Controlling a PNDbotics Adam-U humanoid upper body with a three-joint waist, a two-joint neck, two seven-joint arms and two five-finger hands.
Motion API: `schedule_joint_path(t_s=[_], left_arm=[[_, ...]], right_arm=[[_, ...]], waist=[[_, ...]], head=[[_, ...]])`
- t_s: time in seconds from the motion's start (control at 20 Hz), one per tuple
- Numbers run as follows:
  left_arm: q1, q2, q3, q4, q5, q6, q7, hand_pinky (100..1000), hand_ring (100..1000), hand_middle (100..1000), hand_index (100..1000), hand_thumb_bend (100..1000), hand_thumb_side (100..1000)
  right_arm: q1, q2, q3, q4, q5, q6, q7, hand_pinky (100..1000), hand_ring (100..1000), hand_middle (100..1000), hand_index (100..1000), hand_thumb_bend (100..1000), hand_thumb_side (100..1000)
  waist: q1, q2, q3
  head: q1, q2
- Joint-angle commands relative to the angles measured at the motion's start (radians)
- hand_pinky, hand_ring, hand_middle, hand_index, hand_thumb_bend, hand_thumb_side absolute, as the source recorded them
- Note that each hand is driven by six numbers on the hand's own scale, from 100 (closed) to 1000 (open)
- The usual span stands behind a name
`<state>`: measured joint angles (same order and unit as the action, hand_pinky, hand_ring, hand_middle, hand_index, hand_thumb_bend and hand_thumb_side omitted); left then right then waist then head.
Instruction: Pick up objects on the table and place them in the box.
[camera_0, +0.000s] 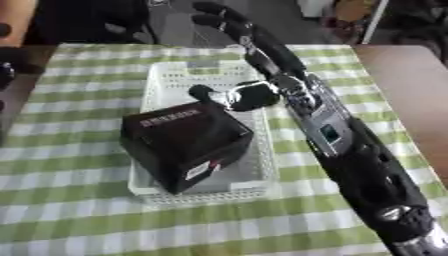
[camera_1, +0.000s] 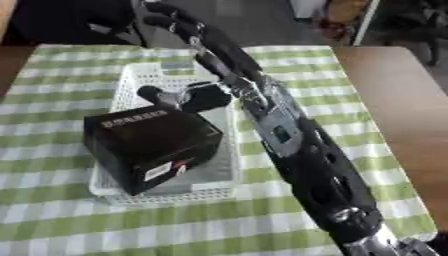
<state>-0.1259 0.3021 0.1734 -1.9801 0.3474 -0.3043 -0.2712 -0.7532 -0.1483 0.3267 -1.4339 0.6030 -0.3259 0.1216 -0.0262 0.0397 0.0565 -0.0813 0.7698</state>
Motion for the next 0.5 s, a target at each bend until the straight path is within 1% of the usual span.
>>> schedule_joint_path(t_s=[0.05,0.2,0.25,0.4,0.45,0.5], left_arm=[[-0.008,0.009,0.001,-0.020,0.001,-0.002,0.000,654,665,787,771,570,784],[-0.008,0.008,0.001,-0.020,0.000,-0.002,0.000,654,665,786,771,570,785],[-0.008,0.008,0.001,-0.020,0.000,-0.002,0.000,654,665,786,770,569,785],[-0.007,0.008,0.002,-0.020,-0.001,-0.001,0.000,654,665,787,770,570,785],[-0.007,0.008,0.002,-0.020,-0.001,-0.001,0.000,654,664,787,770,569,785],[-0.006,0.008,0.002,-0.020,-0.002,-0.001,0.000,654,664,787,770,569,785]], right_arm=[[-0.010,0.004,-0.012,-0.008,0.008,0.001,-0.007,1000,1000,977,940,527,582],[-0.008,0.004,-0.015,-0.011,0.017,0.002,-0.010,1000,1000,977,940,525,580],[-0.008,0.003,-0.017,-0.014,0.021,0.002,-0.012,998,1000,975,935,509,585],[-0.006,-0.003,-0.027,-0.030,0.044,0.000,-0.020,989,1000,973,931,516,582],[-0.004,-0.006,-0.032,-0.041,0.053,-0.002,-0.024,958,1000,964,921,502,587],[-0.001,-0.012,-0.039,-0.060,0.065,-0.005,-0.030,947,1000,961,917,492,586]], waist=[[0.004,-0.013,-0.002],[0.004,-0.013,-0.002],[0.004,-0.013,-0.003],[0.004,-0.014,-0.004],[0.004,-0.014,-0.005],[0.004,-0.014,-0.006]], head=[[-0.008,0.000],[-0.008,0.000],[-0.008,0.000],[-0.006,0.000],[-0.004,0.000],[-0.002,0.000]])
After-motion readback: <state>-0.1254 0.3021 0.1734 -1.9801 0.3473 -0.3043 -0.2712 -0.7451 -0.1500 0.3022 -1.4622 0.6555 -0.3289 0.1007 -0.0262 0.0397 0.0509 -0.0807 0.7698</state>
